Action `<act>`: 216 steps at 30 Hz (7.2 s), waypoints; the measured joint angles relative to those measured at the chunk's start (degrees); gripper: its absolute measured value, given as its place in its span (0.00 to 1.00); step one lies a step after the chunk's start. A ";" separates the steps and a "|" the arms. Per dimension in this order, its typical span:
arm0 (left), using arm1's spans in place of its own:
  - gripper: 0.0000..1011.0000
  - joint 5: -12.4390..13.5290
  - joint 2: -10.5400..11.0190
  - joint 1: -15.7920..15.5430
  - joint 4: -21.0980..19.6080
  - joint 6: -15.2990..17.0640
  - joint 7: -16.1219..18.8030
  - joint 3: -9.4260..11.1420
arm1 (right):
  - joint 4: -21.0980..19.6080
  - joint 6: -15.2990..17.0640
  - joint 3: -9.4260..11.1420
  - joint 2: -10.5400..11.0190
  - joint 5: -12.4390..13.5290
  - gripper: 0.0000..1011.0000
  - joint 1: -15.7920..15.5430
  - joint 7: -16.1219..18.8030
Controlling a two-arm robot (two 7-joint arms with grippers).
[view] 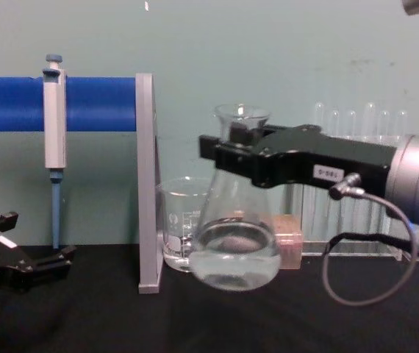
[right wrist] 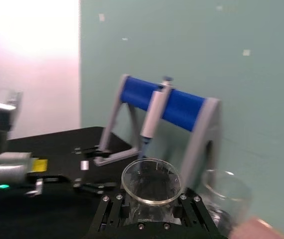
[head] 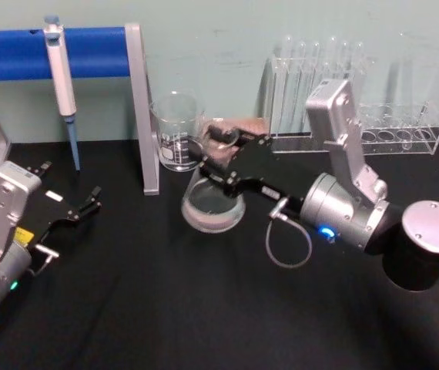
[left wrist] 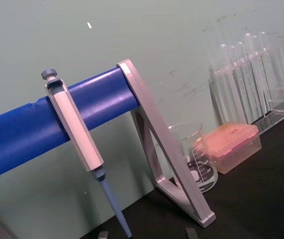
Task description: Grasp the erlenmeyer flask with one hand, shake it three times, then place it back.
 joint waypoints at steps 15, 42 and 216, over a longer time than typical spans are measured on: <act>0.99 0.01 0.00 0.00 0.00 0.00 0.00 0.00 | -0.74 1.29 6.38 -1.30 -2.73 0.44 -2.69 -7.24; 0.99 0.00 0.00 0.00 0.00 0.00 0.00 0.00 | -3.53 3.78 15.13 -2.80 -6.68 0.44 -7.40 -13.28; 0.99 0.00 0.00 0.00 0.00 0.00 0.00 0.00 | 12.29 1.57 3.76 -6.38 -6.19 0.99 -2.50 -2.28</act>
